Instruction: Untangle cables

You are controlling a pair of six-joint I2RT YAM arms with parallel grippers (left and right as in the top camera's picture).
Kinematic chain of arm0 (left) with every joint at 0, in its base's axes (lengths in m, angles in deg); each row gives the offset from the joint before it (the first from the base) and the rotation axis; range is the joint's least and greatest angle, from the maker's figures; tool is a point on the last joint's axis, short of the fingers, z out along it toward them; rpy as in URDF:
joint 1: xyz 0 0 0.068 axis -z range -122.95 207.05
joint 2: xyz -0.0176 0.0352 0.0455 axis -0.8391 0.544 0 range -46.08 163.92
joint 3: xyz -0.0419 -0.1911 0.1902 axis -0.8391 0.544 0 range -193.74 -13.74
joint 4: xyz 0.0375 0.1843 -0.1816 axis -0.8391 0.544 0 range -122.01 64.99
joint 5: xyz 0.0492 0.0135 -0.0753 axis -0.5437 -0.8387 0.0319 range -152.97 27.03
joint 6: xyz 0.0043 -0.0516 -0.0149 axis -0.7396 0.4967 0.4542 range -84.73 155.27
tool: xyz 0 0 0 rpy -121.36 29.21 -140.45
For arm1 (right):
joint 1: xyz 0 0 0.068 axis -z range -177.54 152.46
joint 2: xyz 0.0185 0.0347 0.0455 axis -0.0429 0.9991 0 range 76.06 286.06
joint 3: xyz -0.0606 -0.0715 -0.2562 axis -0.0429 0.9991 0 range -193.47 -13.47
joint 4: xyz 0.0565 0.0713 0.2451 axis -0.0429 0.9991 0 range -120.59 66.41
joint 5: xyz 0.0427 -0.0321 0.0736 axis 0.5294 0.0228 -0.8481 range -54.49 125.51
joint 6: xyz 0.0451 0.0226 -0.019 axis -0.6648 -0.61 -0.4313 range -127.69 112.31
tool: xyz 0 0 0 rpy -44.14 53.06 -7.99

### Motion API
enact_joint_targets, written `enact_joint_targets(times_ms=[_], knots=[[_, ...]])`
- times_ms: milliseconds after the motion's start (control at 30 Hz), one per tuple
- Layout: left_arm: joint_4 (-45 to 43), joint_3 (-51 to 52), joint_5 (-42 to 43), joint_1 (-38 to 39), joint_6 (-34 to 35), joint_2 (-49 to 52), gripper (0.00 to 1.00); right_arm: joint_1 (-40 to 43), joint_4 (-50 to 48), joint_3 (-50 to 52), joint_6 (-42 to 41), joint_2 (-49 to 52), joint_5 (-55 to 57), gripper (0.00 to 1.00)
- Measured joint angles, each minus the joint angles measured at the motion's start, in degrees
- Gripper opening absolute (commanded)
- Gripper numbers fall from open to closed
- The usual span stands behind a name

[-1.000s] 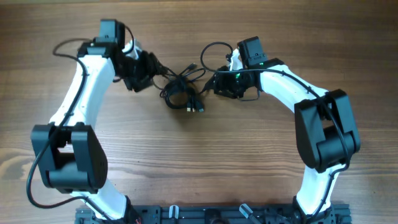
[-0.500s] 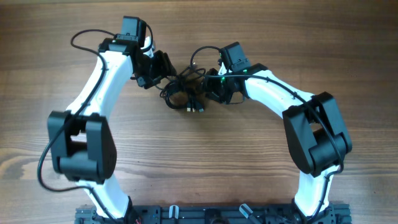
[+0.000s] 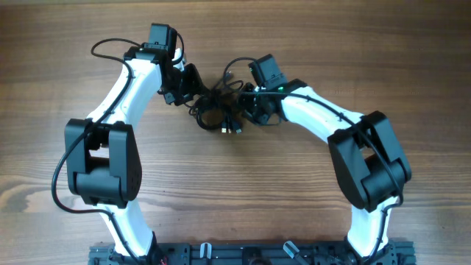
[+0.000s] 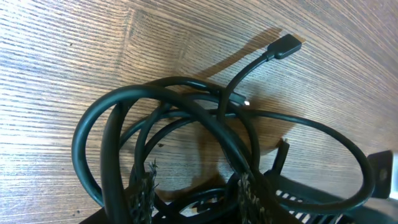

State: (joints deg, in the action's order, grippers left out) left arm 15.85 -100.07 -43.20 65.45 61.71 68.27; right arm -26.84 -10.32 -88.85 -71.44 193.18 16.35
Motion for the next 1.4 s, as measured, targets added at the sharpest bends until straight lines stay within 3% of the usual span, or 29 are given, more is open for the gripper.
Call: enact_joint_targets(times_ms=[100, 167, 433, 600, 1067, 1267, 1400], knots=[[-0.3, 0.0, -0.5, 0.0, 0.0, 0.0, 0.45, -0.4, 0.0, 0.0, -1.6, 0.0, 0.4, 0.12], [-0.3, 0.0, -1.1, 0.0, 0.0, 0.0, 0.45, -0.4, 0.0, 0.0, -2.1, 0.0, 0.8, 0.04], [-0.3, 0.0, -2.0, 0.0, -0.1, 0.1, 0.33, -0.3, 1.5, 0.0, -1.1, 0.0, 0.5, 0.04], [-0.3, 0.0, -2.2, 0.0, -0.2, 0.1, 0.33, -0.2, -1.6, 0.0, -1.2, 0.0, -6.8, 0.04], [-0.8, 0.0, -4.0, -1.0, -0.2, 0.1, 0.33, -0.2, -19.0, 0.4, -16.6, 0.0, -22.2, 0.04], [-0.6, 0.0, -4.0, -1.0, -0.2, 0.1, 0.3, -0.1, -18.6, 0.4, -17.4, 0.0, -24.2, 0.04], [-0.3, 0.0, -2.9, -0.9, -0.2, 0.1, 0.29, 0.1, -13.1, 0.4, -15.5, 0.0, -24.1, 0.04]])
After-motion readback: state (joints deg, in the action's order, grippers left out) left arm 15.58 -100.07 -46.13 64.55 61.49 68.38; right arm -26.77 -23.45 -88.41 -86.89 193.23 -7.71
